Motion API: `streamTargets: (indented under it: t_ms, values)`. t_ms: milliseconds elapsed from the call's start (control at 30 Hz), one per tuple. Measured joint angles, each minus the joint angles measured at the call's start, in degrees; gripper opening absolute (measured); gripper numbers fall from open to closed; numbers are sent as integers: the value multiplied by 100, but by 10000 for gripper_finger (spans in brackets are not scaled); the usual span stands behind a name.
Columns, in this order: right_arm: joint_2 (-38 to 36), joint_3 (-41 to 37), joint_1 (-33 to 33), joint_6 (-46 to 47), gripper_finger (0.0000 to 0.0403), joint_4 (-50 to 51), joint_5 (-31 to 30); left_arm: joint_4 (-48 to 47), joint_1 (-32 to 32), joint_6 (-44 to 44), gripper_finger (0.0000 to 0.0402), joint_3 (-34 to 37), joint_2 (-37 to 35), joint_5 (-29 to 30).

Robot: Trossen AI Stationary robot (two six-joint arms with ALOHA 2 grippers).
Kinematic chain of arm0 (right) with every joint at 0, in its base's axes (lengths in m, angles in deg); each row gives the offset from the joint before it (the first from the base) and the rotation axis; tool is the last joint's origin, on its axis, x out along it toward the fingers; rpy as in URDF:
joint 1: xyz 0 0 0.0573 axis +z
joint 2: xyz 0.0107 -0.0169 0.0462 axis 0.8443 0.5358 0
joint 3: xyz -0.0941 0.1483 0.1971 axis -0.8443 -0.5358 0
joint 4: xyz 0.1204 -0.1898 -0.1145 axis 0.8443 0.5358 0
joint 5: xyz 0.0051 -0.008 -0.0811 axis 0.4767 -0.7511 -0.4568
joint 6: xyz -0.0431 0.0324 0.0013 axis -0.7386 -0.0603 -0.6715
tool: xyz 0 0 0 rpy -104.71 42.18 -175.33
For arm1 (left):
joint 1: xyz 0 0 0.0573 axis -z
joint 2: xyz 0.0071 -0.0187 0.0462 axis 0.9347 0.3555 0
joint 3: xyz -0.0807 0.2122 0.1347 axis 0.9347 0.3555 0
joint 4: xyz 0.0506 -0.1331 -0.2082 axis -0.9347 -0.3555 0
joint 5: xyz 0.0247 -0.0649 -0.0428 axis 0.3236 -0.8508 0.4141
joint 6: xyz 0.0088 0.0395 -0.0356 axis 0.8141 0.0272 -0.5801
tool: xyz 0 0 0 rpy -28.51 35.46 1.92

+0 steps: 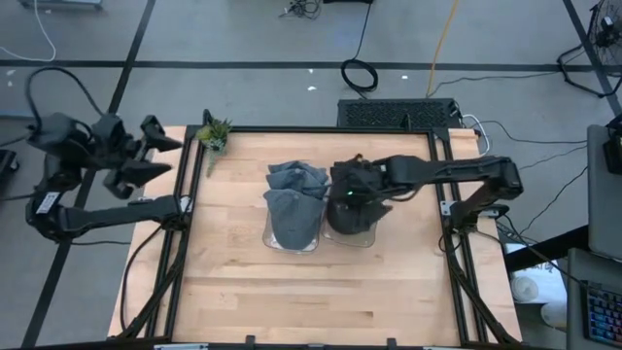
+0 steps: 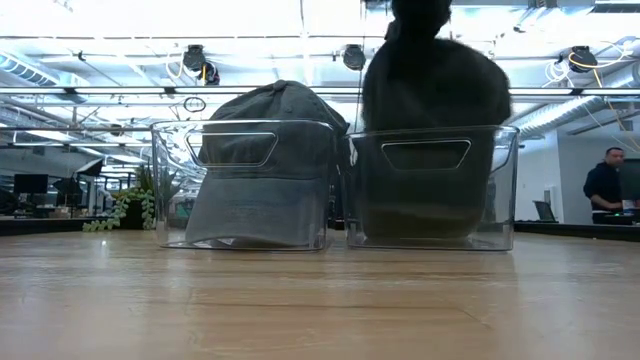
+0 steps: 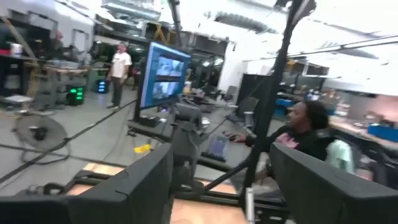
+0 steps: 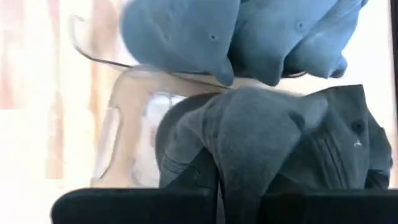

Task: Pick & Place hat
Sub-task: Put the black cap into the right transparent bin

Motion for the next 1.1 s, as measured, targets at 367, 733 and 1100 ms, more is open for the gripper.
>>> streamTargets:
  t_ms: [367,733,1100]
  values:
    - [-428,-254,94,172,11,-268,627,-9,-3,-643,290,0,-155,-539]
    - [-432,-630,201,529,48,-328,236,-5,-2,-906,274,2,-149,-547]
    - [-663,-630,322,160,152,-164,343,-6,-2,-806,287,2,-149,-688]
